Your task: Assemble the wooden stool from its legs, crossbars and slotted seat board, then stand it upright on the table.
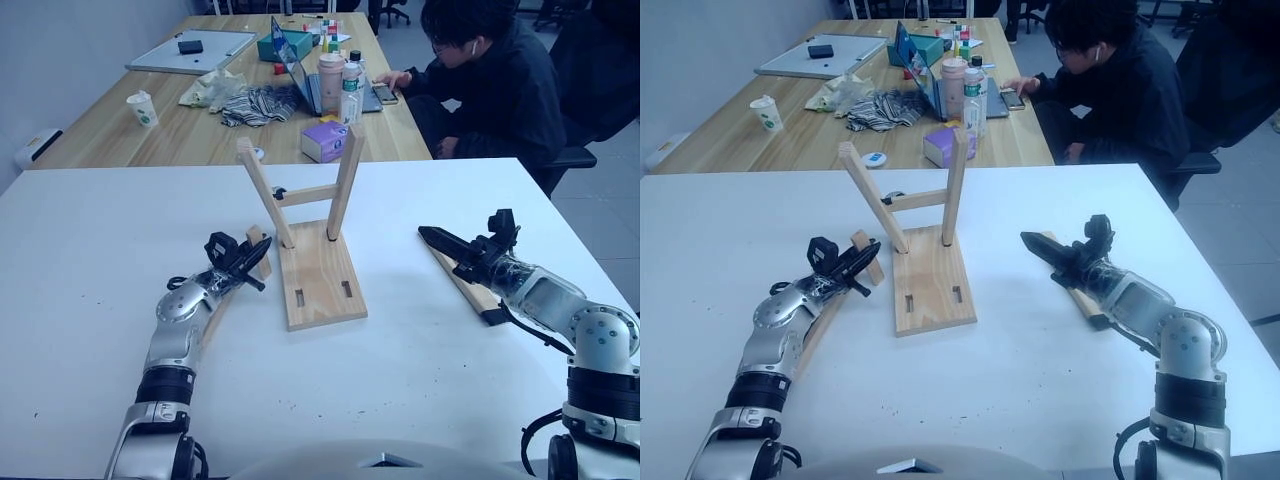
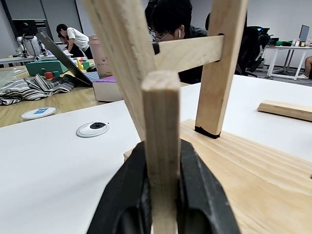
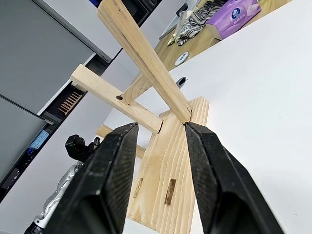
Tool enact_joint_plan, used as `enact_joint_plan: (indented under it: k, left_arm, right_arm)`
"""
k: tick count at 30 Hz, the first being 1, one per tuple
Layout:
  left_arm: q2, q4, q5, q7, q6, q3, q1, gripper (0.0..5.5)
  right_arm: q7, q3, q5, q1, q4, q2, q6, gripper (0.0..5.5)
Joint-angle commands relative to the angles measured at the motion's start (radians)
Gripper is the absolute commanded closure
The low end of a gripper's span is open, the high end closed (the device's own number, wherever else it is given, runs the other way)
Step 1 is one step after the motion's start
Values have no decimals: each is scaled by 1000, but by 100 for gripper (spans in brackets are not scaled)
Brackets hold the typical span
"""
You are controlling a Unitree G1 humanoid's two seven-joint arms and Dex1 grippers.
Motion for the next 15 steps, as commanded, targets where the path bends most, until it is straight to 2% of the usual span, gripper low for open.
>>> enact_joint_plan:
  k: [1, 7, 10, 13, 15]
  left_arm:
    - [14, -52, -53, 23, 50, 51, -50, 512]
    - [144, -322, -191, -8, 306, 111, -140, 512]
    - [247, -234, -173, -36, 352, 131, -253, 512]
    - [340, -63, -71, -67, 380, 71, -374, 512]
    - [410, -9, -14, -213, 375, -17, -414, 512]
  right_arm:
    - [0, -7, -4, -10, -2, 15, 3, 374]
    - [0, -18, -22, 40, -48, 19, -18, 374]
    - [19, 27, -105, 65, -76, 6, -48, 374]
    - [83, 185, -339, 84, -102, -38, -151, 374]
    - [114, 239, -419, 86, -101, -30, -190, 374]
